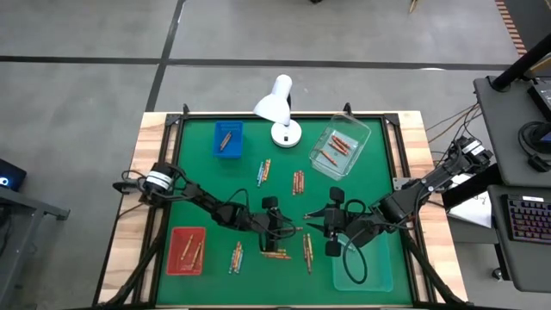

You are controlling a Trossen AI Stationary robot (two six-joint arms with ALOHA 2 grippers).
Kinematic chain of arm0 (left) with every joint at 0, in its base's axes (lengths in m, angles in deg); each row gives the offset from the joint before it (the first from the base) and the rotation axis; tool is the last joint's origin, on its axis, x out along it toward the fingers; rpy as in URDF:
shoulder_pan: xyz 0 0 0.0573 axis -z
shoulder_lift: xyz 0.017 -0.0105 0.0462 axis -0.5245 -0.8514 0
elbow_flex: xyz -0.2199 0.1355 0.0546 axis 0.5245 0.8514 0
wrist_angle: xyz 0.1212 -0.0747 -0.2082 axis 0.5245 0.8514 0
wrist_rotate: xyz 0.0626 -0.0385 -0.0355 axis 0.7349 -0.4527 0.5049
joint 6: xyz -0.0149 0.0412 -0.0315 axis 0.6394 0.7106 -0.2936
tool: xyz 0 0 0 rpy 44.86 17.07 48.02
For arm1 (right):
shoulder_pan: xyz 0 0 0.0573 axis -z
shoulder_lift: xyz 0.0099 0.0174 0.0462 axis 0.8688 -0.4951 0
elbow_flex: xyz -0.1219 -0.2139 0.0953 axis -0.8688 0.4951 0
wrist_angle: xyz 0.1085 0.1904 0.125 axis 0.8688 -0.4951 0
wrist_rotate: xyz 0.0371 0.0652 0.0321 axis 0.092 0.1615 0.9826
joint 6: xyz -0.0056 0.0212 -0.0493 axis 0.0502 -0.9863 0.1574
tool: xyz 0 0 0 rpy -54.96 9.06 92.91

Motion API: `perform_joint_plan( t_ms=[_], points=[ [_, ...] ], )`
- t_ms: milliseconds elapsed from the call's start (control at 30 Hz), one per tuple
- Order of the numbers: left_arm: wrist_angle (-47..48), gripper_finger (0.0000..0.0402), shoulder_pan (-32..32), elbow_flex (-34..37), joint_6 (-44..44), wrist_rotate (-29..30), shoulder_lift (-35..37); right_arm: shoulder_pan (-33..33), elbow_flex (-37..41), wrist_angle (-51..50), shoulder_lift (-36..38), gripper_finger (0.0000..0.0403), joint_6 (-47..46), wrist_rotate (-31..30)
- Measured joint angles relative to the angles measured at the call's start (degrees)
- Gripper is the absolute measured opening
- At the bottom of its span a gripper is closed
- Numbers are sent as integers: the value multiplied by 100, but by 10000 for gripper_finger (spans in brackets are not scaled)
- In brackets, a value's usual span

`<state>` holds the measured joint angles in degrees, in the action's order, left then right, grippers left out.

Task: Sort crayons
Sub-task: Put the brown crayon into the blue bin

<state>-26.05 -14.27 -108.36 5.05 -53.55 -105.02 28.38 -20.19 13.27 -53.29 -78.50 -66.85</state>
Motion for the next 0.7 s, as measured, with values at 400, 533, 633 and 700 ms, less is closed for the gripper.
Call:
perform_joint_plan(
  t_ms=[400,533,633,700],
  points=[
    [-131,149,7,0,-194,-215,-207,0,4,29,0,100,46,0],
    [-175,147,7,0,-364,-207,-245,0,9,41,0,98,45,0],
    [-179,134,7,0,-302,-193,-247,0,9,41,-1,100,46,0],
    [-177,118,7,0,-289,-150,-247,0,9,41,-1,101,46,0]
  ],
)
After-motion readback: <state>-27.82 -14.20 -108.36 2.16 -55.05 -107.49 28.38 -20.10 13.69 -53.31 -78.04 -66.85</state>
